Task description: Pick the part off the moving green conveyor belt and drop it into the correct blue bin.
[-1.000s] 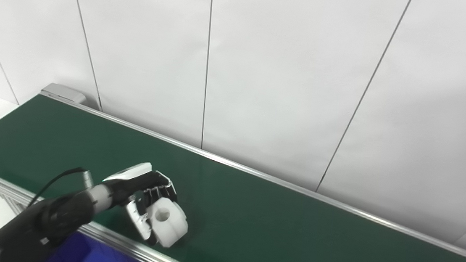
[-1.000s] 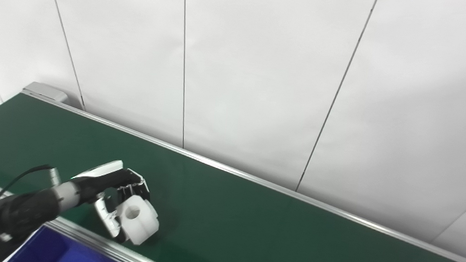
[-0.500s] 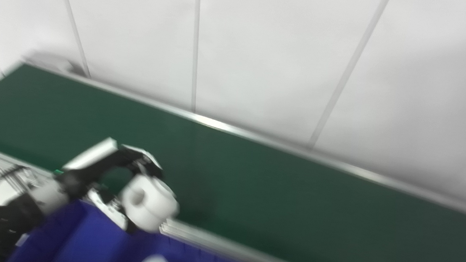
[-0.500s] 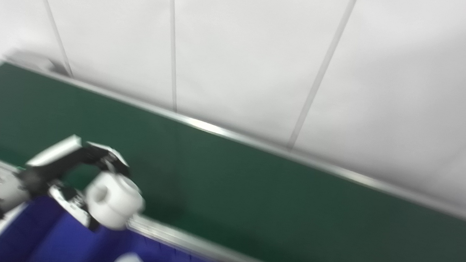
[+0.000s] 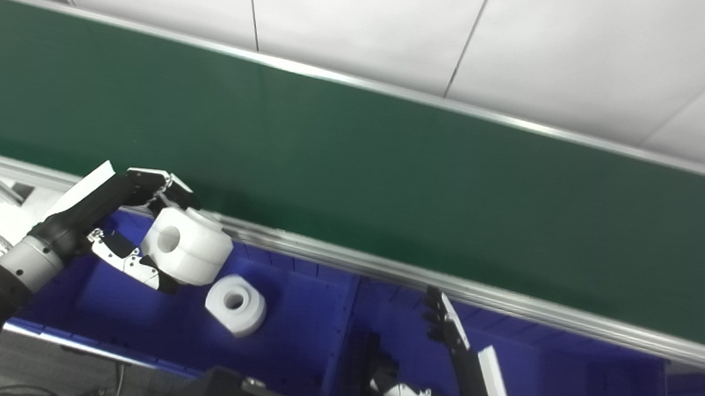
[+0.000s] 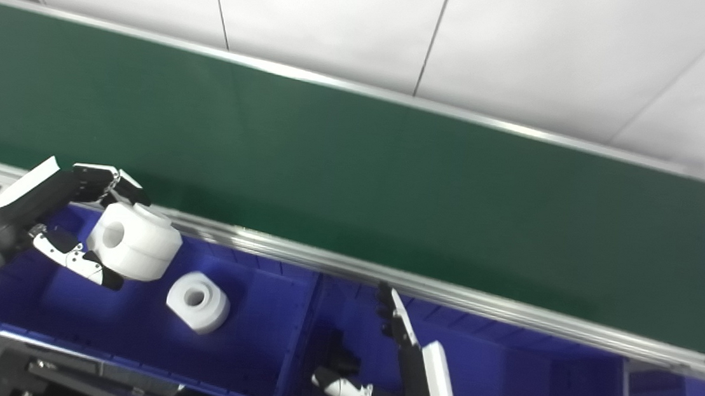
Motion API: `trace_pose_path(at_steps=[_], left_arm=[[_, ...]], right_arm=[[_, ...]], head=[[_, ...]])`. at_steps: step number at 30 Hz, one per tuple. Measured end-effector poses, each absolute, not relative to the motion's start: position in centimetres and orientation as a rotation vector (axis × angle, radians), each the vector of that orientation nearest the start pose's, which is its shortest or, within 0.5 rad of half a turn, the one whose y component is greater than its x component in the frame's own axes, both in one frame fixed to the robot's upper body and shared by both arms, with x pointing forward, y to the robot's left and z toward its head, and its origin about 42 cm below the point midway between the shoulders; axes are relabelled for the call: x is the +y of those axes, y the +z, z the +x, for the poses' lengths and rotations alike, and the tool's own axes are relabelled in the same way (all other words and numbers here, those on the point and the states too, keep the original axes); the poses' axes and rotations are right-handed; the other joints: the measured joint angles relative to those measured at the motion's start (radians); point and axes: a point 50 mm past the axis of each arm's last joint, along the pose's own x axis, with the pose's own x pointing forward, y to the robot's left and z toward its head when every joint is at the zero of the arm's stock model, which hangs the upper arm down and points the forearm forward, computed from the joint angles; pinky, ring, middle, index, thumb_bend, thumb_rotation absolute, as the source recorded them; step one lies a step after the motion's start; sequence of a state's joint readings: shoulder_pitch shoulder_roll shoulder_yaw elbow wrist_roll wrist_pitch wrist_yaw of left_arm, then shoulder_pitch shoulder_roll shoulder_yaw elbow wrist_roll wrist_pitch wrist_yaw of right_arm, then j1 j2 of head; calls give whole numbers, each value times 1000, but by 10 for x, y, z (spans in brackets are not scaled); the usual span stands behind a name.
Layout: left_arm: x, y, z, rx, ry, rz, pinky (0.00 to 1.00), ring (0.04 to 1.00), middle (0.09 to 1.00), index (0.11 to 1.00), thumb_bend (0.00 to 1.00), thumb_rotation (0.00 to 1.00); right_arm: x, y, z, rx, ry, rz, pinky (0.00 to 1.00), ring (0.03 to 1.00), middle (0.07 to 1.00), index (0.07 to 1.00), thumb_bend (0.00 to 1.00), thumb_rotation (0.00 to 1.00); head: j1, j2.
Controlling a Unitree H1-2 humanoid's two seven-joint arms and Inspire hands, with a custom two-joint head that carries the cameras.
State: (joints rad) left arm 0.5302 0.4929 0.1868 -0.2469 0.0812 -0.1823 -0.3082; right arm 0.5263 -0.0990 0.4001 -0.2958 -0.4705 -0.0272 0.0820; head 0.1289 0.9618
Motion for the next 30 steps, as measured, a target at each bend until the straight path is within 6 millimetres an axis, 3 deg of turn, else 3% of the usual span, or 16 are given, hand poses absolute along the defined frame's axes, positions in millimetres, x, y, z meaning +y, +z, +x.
trace_pose_path(at_steps=[5,13,14,15,16,17,18,22,26,27,29,30], left_arm=[[393,113,92,225,-257,651,483,467,487,498,504,0],[396,99,86,365,-265,752,479,437,494,525,502,0],[396,96,86,389,-264,762,485,497,488,520,510,0],[397,94,85,411,-261,765,523,577,553,576,544,85],[397,92,84,432,-259,769,611,697,715,719,615,300],[397,91,83,453,-255,769,633,727,756,754,633,353],[397,89,82,474,-253,772,787,879,903,890,731,593],[395,84,77,463,-223,713,942,989,991,987,823,755],[383,87,77,351,-207,633,988,1000,1000,1000,931,739],[378,90,77,312,-207,606,995,1000,1000,1000,973,677],[369,98,80,233,-211,548,980,998,1000,989,996,623],[363,102,82,186,-217,513,966,993,998,986,999,621]], right_arm=[[-149,79,98,157,410,-417,797,869,911,947,916,508],[-149,79,98,164,417,-418,797,872,907,944,920,500],[-148,79,99,164,417,-418,796,871,908,944,920,499],[-148,79,99,164,417,-418,796,869,909,945,919,498],[-148,79,99,164,417,-418,794,868,911,947,915,498],[-148,79,99,164,417,-418,794,868,911,947,914,498],[-148,79,99,163,417,-418,796,869,911,948,911,498],[-147,79,98,163,418,-424,809,874,916,953,912,514],[-145,79,98,166,420,-424,807,873,915,951,916,509],[-145,79,98,165,419,-423,803,871,915,953,916,512],[-143,79,98,163,417,-425,799,871,916,957,918,517],[-142,80,98,163,417,-423,799,873,918,958,920,518]], head=[[15,6],[14,-2],[11,-8],[11,-8],[6,-12],[6,-12],[3,-12],[-3,-14],[-63,-17],[-122,-18],[-123,-18],[-174,-21]])
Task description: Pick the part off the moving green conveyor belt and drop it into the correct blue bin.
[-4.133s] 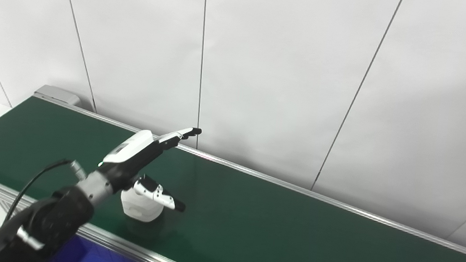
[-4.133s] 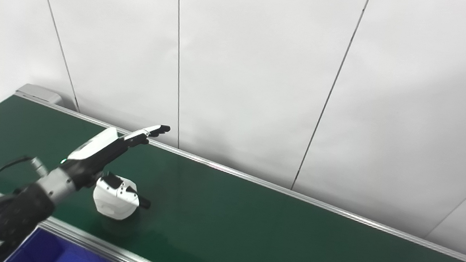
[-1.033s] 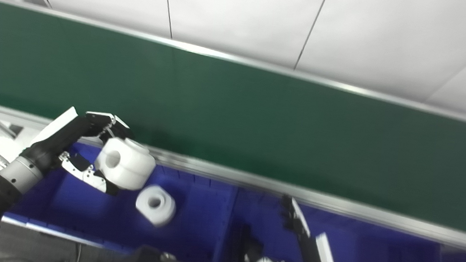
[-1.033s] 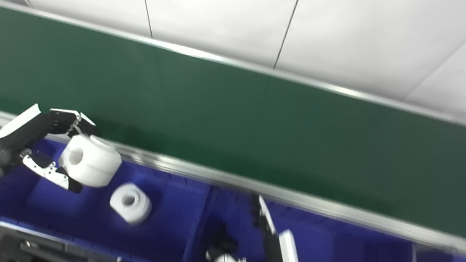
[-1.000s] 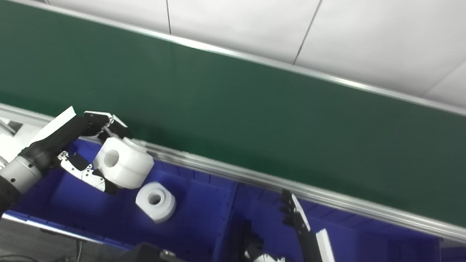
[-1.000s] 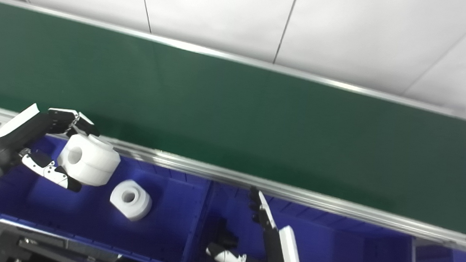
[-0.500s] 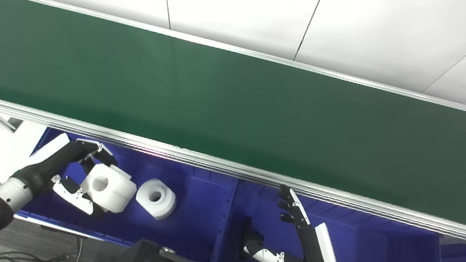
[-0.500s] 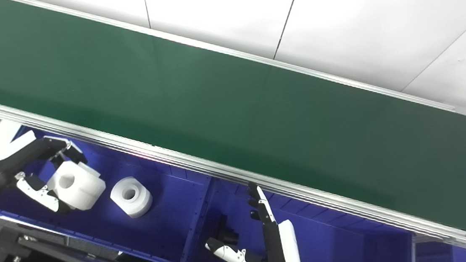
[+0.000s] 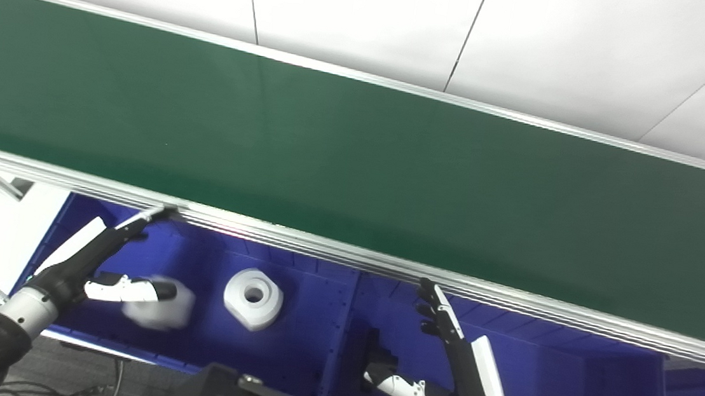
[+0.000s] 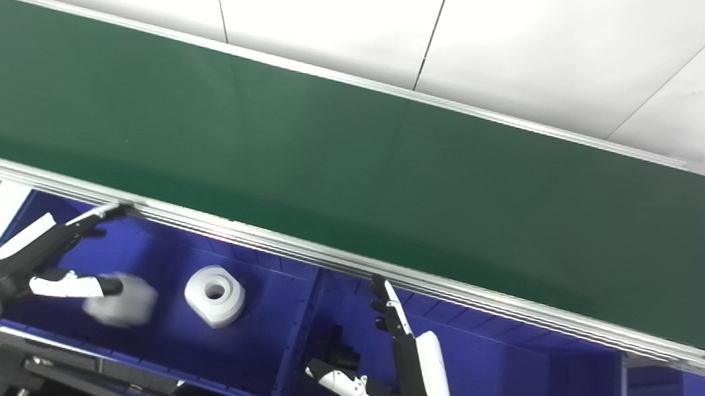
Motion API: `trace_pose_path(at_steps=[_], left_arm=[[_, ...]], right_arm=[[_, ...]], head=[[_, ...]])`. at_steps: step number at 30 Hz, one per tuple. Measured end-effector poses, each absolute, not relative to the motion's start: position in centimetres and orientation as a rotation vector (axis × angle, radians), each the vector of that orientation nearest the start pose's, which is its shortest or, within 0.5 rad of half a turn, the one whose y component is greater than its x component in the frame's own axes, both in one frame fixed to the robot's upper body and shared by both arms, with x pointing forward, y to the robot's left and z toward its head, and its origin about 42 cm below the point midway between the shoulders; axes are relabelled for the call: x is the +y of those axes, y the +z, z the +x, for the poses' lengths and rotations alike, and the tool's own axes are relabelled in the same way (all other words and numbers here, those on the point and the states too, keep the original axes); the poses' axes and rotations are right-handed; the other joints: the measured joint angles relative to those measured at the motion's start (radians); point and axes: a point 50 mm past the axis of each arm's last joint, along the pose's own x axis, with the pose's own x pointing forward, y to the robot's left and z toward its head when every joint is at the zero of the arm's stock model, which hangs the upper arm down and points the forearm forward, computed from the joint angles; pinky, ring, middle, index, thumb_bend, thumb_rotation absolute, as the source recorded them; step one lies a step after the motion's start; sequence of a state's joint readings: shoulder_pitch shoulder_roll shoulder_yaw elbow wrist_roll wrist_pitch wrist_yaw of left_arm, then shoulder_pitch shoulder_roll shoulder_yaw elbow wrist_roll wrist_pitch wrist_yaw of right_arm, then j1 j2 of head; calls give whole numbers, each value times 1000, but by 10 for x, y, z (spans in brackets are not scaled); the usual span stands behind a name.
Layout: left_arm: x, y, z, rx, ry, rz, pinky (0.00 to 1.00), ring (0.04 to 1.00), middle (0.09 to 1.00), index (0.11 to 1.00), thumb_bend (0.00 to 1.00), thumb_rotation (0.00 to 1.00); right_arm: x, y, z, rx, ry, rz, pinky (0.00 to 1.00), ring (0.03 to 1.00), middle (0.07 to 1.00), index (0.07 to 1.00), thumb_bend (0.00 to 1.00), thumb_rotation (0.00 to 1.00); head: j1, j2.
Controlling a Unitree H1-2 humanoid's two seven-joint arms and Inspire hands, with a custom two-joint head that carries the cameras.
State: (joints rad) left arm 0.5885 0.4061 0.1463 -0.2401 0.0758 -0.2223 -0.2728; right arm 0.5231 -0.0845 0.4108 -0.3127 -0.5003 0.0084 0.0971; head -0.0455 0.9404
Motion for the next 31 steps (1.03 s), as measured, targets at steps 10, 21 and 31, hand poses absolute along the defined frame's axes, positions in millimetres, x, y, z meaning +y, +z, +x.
trace_pose_path(at_steps=[10,21,31], left_arm=[[264,108,91,-46,-418,182,847,931,968,962,1000,501],[246,87,102,-76,-439,164,759,877,924,918,1000,500],[236,66,111,-61,-362,177,717,839,892,892,1000,537]], right_arm=[[-129,81,98,157,401,-392,832,885,914,967,926,528],[-129,82,97,146,336,-408,833,894,920,967,930,518],[-128,89,109,99,356,-421,814,893,925,969,941,513]], head=[[-183,9],[-232,14],[-218,40]])
